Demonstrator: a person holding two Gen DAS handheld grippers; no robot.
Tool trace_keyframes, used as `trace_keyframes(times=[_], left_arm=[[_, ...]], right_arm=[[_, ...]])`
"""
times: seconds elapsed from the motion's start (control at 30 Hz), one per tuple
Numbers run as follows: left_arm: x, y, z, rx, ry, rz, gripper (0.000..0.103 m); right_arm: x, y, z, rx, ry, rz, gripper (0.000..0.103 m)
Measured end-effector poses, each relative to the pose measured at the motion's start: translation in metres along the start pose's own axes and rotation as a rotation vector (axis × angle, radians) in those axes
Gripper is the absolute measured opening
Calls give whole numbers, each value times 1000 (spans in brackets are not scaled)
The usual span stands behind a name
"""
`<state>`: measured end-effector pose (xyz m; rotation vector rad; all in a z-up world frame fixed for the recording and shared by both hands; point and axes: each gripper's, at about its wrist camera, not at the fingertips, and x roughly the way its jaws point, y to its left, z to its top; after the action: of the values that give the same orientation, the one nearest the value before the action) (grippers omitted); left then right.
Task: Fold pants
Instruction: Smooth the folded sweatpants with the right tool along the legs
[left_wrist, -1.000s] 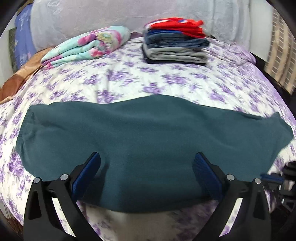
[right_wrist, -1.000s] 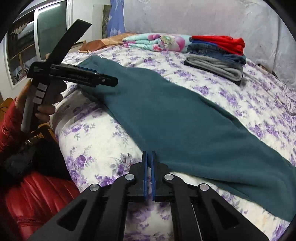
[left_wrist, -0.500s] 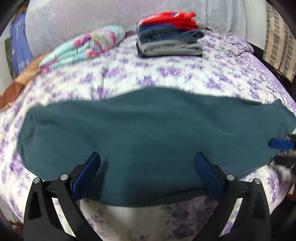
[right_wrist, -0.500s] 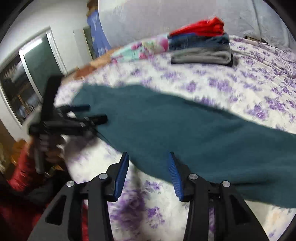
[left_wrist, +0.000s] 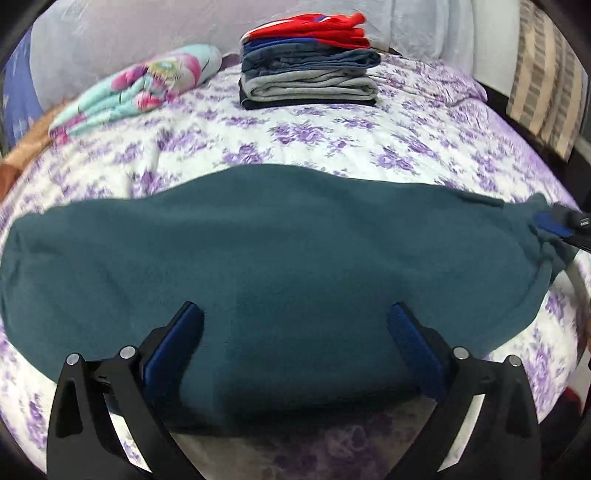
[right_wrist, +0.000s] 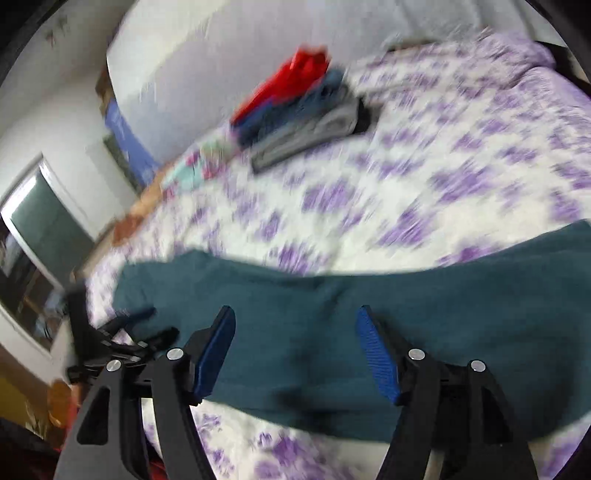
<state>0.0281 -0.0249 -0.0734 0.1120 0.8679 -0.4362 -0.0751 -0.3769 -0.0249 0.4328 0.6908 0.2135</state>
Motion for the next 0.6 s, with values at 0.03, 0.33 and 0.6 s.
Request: trace_keyframes(times=[0.03, 0.33, 0.6], left_arm=[[0, 0, -1, -3, -6, -4, 99], [-2, -2, -5, 7, -33, 1, 99], [-2, -4, -5, 12, -32, 10, 99]], right_arm=[[-16, -9, 0, 32, -30, -16, 70], [-90, -103, 20, 152, -206, -255, 61], [-52, -113, 21, 8, -74, -438, 54]])
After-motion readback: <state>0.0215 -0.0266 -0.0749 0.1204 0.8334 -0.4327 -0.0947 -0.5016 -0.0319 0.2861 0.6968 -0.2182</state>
